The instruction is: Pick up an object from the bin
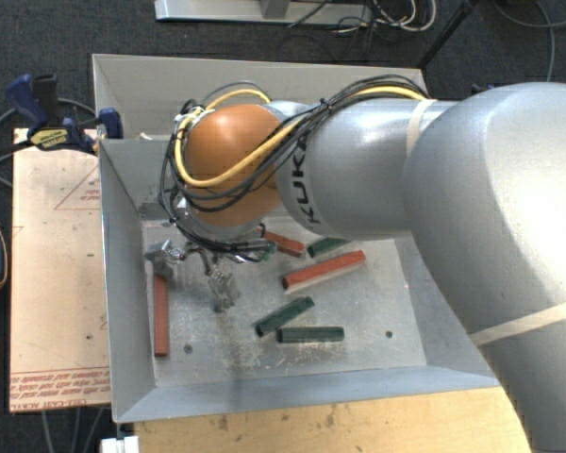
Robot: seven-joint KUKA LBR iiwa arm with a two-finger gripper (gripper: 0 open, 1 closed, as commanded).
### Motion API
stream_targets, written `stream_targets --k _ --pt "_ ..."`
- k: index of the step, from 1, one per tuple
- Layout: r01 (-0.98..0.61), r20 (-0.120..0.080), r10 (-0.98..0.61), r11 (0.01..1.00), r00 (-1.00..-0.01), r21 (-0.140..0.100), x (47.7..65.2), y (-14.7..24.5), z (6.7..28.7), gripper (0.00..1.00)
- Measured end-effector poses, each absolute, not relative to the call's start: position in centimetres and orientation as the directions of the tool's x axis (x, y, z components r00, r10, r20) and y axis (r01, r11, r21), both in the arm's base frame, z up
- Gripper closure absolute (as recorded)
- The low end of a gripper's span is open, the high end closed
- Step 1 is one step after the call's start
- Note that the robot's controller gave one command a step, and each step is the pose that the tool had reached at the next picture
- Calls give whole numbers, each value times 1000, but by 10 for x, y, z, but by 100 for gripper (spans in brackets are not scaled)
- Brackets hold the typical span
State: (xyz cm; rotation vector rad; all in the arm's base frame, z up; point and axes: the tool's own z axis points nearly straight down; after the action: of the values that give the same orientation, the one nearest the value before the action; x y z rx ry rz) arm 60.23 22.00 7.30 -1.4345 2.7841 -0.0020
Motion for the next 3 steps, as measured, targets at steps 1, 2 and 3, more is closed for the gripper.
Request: stream_targets --k 1,2,3 --pt "-860 -11 -860 510 -510 -11 656 182 184 0" --pt "-557 3 -557 830 -830 1 649 127 110 0" --pt "-592 1 -592 806 -806 2 622 60 69 0"
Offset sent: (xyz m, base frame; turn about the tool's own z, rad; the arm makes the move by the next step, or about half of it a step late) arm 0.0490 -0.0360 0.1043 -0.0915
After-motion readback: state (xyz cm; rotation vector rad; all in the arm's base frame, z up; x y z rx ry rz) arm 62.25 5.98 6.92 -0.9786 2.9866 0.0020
